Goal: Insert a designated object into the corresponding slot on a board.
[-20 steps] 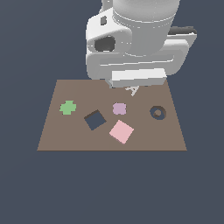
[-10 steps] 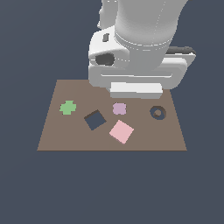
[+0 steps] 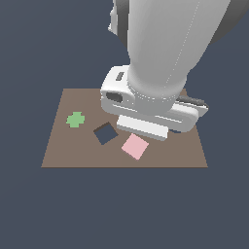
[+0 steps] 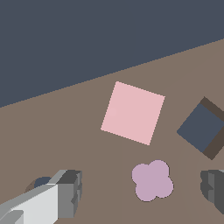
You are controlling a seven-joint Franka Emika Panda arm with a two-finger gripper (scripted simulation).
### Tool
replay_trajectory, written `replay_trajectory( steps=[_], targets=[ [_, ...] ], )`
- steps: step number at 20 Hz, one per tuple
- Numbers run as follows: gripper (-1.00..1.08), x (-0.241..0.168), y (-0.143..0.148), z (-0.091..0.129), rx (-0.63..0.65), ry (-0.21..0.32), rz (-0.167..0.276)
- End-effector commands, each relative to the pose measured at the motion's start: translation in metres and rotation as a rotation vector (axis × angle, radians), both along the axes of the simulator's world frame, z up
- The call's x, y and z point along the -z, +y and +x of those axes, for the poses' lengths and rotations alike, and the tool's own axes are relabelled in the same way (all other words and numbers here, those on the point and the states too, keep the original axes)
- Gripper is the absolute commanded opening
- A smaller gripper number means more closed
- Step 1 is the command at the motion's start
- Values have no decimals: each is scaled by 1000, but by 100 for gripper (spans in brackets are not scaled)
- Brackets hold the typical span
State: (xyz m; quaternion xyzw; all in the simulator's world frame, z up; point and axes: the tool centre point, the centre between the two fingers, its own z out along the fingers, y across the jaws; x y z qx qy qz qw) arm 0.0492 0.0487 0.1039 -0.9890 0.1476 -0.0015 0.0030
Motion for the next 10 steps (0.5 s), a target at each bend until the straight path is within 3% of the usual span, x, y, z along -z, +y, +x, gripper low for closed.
replay_trajectory(
  steps=[1, 10],
  targets=[
    [100, 13, -2, 10, 73, 1, -2],
    [100, 45, -12, 35, 260, 3, -5]
  ],
)
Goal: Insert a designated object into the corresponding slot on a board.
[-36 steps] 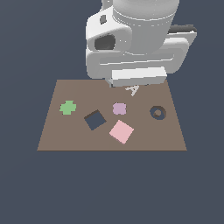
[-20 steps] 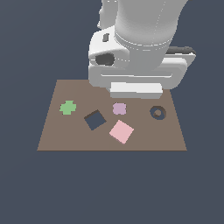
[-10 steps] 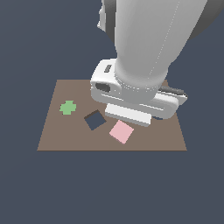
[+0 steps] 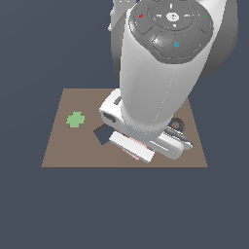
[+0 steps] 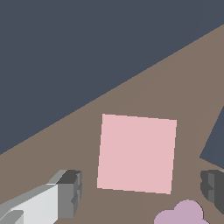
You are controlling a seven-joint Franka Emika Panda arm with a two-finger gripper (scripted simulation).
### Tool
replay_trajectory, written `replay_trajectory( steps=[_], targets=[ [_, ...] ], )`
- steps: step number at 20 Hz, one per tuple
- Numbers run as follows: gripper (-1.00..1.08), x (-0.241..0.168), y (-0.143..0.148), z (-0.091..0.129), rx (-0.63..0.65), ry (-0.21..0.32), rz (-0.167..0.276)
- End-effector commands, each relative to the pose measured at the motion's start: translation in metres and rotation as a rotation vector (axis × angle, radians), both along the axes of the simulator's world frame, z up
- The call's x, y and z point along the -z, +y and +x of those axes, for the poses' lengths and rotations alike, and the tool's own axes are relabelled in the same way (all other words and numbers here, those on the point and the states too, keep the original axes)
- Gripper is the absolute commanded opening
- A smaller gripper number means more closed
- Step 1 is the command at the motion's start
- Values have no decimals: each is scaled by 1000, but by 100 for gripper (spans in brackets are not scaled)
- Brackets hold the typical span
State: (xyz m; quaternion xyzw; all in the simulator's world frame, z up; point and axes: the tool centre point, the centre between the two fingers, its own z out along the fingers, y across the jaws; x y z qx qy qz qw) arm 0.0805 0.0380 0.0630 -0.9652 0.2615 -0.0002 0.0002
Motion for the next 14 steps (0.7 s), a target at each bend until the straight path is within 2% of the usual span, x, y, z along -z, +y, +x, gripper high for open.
replay_trajectory(
  steps=[1, 7, 14],
  targets=[
    [100, 6, -3, 5, 40, 0, 0],
    [100, 14, -6, 11, 86, 1, -1],
    [100, 14, -6, 11, 83, 1, 0]
  ],
)
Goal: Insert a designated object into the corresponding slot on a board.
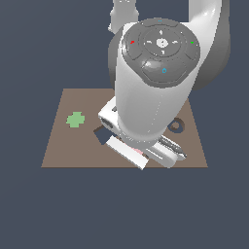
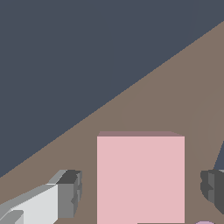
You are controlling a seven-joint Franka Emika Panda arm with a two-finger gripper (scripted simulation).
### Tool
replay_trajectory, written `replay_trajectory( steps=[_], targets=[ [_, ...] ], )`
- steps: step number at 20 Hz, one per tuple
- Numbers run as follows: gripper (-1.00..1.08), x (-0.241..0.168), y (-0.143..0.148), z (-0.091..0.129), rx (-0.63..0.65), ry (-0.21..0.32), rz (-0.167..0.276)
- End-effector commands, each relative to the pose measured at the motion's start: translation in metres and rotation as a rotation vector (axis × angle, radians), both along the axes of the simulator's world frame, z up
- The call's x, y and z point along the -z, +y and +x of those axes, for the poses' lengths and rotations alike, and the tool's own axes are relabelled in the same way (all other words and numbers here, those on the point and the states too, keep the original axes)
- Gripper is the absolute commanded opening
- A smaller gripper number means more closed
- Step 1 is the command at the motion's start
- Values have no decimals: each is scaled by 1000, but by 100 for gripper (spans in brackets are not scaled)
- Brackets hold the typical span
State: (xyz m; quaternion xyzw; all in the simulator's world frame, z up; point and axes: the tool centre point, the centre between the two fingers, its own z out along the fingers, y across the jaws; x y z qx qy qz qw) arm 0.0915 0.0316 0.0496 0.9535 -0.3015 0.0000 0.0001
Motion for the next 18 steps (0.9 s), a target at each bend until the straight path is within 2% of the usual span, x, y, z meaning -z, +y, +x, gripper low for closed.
replay_trajectory(
  steps=[1, 10, 11, 18],
  targets=[
    [100, 1, 0, 0, 0, 0, 0],
    [100, 20, 0, 0, -1, 0, 0],
    [-100, 20, 0, 0, -1, 0, 0],
    [-100, 20, 0, 0, -1, 0, 0]
  ],
)
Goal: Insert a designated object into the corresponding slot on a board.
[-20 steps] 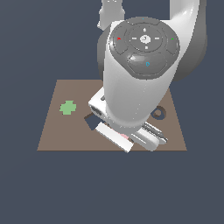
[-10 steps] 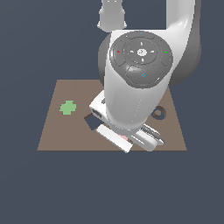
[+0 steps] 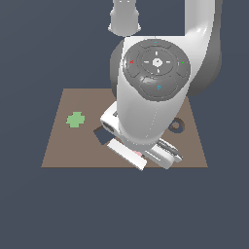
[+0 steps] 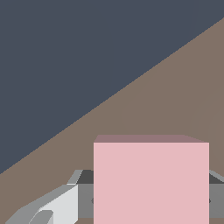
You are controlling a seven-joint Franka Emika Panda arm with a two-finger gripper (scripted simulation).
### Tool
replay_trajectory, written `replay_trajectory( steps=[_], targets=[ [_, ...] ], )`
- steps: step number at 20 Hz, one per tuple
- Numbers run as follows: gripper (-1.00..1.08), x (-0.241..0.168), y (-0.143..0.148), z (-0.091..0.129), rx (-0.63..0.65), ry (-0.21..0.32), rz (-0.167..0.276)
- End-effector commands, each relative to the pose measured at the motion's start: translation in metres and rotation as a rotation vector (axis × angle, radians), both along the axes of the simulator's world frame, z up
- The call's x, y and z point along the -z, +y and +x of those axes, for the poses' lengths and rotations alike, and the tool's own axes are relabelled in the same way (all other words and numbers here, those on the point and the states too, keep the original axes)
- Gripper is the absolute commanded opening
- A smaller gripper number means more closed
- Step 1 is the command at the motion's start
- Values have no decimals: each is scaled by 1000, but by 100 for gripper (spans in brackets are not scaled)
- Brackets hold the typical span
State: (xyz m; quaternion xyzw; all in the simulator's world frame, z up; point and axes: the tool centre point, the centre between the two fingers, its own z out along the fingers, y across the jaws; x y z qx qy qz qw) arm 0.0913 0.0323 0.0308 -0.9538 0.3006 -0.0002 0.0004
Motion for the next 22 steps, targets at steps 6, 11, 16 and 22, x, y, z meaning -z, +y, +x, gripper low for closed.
replay_trajectory(
  steps=[6, 11, 16, 22],
  targets=[
    [-100, 0, 0, 0, -3, 0, 0],
    [-100, 0, 1, -2, -37, 0, 0],
    [-100, 0, 2, -6, -107, 0, 0],
    [-100, -1, 3, -13, -241, 0, 0]
  ],
)
